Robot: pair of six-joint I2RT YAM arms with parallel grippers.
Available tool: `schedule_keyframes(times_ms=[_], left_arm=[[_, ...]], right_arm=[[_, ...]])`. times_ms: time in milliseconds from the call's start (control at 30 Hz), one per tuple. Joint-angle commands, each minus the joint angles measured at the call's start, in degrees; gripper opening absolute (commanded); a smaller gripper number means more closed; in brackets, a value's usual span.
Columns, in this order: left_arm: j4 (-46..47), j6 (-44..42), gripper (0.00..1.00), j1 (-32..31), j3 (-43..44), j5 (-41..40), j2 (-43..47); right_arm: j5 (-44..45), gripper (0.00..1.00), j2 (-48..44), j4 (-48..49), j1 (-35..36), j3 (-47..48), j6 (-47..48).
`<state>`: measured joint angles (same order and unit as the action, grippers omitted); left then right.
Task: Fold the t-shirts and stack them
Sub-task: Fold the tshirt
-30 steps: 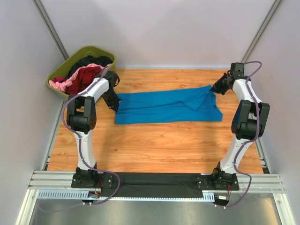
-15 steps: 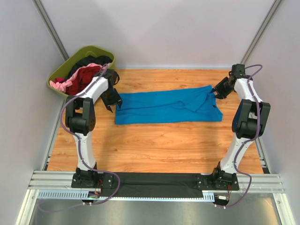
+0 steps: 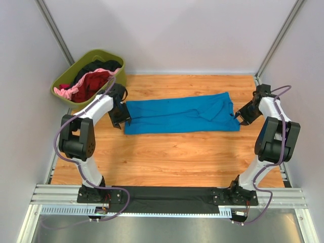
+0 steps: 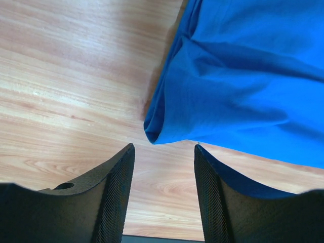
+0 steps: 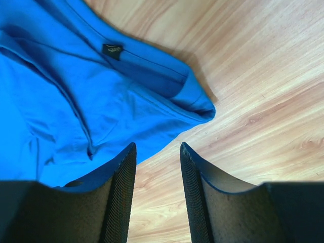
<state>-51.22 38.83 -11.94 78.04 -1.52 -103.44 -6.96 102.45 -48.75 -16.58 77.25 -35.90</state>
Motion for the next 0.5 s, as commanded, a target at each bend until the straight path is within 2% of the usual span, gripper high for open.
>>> schedule_keyframes(times_ms=[0, 200, 333, 467], left_arm=[[2.53, -1.91, 0.58, -1.76, -0.61, -0.24, 1.30], [3.49, 0.10, 0.57, -5.72, -3.59, -2.09, 0.43], [8.06, 2.65, 0.56, -6.07, -7.54, -0.33, 0.43], [8.33, 3.27, 0.57, -6.07, -8.52, -2.69, -0.36]], right_arm=[[0.55, 0.42, 0.73, 4.19, -0.30, -1.22, 1.01], [2.39, 0.41, 3.54, 5.68, -0.30, -3.68, 0.31], [3.97, 0.41, 4.95, 7.18, -0.21, -4.57, 0.39], [6.16, 0.41, 6.61, 7.53, -0.73, -4.39, 0.48]])
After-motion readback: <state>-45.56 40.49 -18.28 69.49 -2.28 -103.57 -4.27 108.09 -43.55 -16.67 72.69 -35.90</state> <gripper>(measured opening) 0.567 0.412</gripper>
